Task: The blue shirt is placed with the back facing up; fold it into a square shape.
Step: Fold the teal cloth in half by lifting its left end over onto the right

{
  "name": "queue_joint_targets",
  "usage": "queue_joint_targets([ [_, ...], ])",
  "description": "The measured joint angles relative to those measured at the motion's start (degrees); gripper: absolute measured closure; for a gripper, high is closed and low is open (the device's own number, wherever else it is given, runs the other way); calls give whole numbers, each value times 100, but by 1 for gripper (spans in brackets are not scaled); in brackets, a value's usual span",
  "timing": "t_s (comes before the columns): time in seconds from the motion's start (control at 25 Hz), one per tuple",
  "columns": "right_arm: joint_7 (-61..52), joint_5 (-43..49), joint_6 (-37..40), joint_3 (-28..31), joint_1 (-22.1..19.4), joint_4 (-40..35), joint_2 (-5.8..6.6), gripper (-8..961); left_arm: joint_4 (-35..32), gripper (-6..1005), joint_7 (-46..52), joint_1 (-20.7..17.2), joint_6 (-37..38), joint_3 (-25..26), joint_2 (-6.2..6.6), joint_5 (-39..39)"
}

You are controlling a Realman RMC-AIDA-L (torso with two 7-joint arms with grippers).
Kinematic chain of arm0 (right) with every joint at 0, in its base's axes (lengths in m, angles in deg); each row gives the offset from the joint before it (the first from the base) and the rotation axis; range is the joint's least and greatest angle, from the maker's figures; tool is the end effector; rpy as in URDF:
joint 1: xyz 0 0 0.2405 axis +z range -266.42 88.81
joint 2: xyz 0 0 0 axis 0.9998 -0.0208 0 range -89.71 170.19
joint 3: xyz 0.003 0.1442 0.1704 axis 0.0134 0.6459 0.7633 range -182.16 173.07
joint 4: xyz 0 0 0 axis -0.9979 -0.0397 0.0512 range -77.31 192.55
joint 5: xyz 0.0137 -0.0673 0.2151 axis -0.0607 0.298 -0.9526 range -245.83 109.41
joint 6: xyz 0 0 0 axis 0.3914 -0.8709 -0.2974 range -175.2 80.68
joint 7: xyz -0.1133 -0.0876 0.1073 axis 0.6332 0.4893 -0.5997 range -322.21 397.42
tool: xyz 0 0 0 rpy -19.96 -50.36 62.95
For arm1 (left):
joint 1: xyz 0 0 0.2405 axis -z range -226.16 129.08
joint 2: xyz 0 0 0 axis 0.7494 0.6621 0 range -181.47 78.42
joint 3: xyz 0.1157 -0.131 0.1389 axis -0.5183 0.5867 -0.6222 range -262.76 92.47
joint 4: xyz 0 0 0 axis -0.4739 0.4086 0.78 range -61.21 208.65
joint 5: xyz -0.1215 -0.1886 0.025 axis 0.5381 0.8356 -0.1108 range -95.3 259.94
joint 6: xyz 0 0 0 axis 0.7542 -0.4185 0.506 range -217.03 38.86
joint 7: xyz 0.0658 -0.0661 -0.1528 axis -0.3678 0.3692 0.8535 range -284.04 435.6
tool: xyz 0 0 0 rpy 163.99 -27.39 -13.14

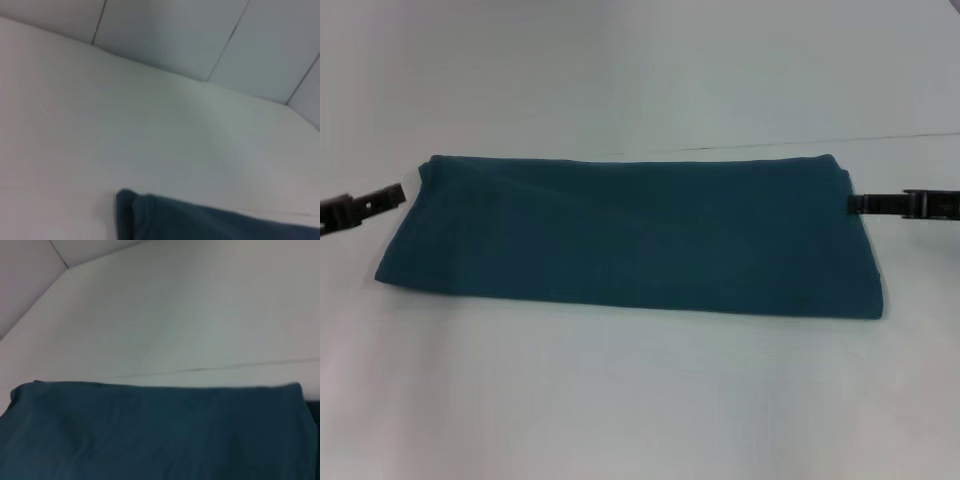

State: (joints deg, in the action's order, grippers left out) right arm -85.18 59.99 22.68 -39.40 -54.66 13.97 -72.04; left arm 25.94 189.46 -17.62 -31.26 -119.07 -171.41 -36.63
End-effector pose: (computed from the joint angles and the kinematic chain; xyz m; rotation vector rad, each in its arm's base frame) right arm 0.2926 0.4145 0.0734 -2.1120 1.3600 0.4391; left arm -0.2916 0.4255 0.0662 -1.9370 -1.2124 -0.5950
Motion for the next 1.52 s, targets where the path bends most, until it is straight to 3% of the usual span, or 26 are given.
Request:
queue_joint_targets([
  [0.32, -271, 40, 570, -9, -183, 5, 230, 201, -182, 105, 352, -135, 493, 7, 0, -542],
  [0.64, -609, 345, 916, -9, -312, 0, 343, 206, -64, 106, 643, -59, 285, -64, -14, -1036],
  [1.0, -792, 539, 819, -22, -363, 179, 374, 205, 217, 104, 713, 23, 177, -72, 17, -1252],
  [1.52, -746, 646, 111, -220, -124, 778, 241, 206, 254, 106, 719, 44, 136, -79, 1, -1322],
])
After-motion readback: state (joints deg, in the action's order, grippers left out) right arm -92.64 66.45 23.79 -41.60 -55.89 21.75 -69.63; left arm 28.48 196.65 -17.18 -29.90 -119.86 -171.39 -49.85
